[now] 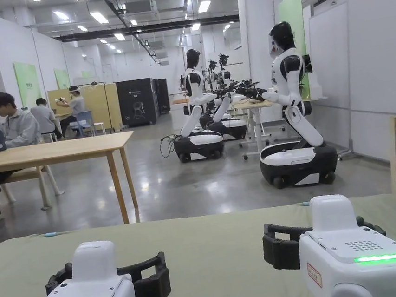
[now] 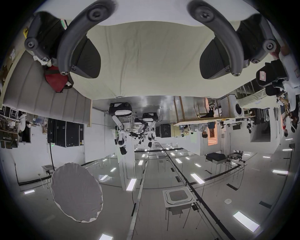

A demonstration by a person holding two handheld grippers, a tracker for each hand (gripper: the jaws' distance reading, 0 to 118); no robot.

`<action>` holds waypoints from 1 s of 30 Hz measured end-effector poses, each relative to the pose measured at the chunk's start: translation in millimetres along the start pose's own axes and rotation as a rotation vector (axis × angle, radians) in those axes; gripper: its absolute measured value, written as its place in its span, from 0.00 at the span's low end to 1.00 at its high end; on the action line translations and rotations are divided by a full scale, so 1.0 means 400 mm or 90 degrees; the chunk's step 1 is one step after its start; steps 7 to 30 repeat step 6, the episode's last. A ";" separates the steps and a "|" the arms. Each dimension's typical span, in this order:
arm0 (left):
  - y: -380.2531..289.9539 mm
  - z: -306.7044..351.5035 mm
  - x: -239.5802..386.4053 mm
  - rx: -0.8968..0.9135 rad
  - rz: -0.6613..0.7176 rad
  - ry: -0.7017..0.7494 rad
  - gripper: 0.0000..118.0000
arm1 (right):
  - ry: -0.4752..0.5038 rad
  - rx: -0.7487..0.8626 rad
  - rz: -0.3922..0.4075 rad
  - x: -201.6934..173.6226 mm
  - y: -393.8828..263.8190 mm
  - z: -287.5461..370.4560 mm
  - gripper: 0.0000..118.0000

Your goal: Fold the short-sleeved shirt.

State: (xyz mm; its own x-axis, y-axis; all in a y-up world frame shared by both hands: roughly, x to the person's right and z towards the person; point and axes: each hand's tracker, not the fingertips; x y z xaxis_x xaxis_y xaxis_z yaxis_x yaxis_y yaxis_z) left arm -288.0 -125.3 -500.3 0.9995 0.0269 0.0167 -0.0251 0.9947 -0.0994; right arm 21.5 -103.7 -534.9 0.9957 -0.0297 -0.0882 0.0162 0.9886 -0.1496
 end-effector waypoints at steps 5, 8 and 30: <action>0.001 0.002 0.007 0.000 0.000 -0.004 1.00 | -0.018 -0.012 -0.014 0.001 0.004 -0.008 1.00; 0.000 0.003 0.009 0.000 -0.003 -0.003 1.00 | -0.017 -0.007 -0.024 0.004 0.001 -0.006 1.00; 0.000 0.003 0.009 0.000 -0.003 -0.003 1.00 | -0.017 -0.007 -0.024 0.004 0.001 -0.006 1.00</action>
